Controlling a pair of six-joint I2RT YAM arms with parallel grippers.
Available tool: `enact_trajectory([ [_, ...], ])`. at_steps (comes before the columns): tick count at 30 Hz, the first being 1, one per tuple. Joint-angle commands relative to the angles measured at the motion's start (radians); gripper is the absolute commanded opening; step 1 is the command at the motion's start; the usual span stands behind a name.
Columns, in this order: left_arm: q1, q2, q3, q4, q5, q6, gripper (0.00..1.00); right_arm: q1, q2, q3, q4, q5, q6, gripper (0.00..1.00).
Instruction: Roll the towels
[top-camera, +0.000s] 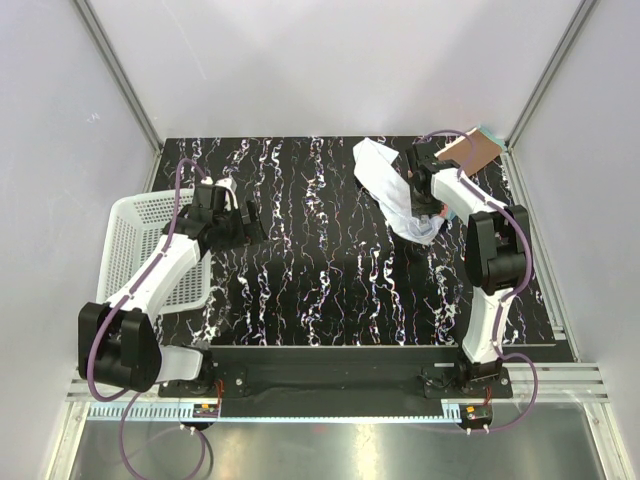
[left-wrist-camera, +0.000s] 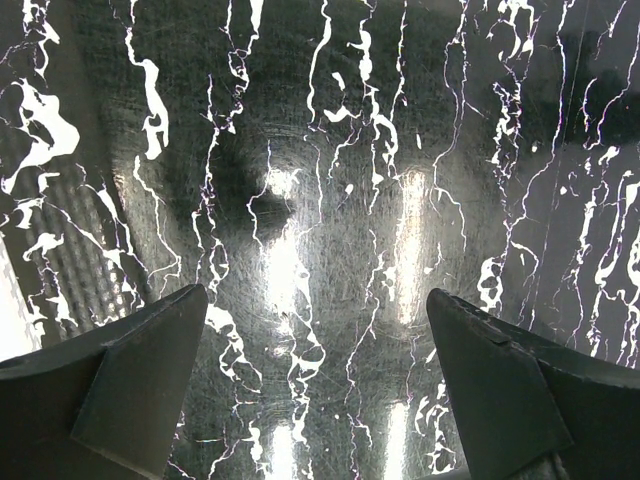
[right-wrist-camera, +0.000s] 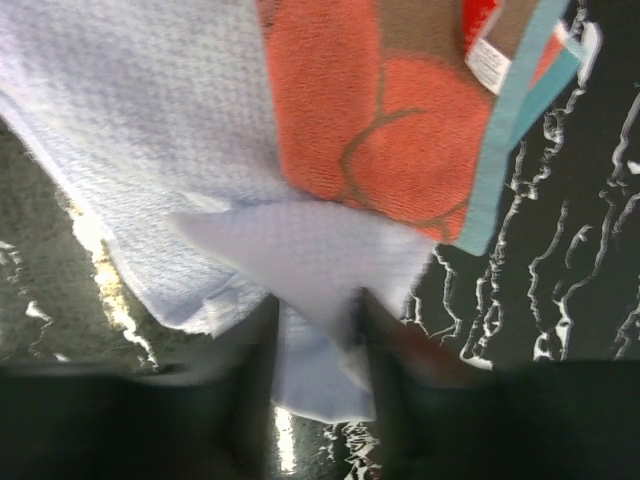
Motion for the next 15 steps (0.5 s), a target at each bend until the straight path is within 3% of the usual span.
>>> enact_trajectory([
  [1,-0.002,0.004,0.001,0.020,0.034,-0.013,0.99,-0.001,-0.004,0.024,0.022,0.091,-0.014,0.32],
  [4,-0.002,0.004,0.003,0.022,0.032,-0.014,0.99,0.001,-0.030,0.019,0.030,0.105,-0.018,0.00],
  [11,-0.002,0.003,0.007,0.020,0.032,-0.013,0.99,0.040,-0.189,0.053,0.017,-0.006,-0.024,0.00],
  [15,-0.002,-0.015,0.001,0.034,0.034,-0.010,0.98,0.086,-0.358,0.099,0.036,-0.256,-0.012,0.00],
])
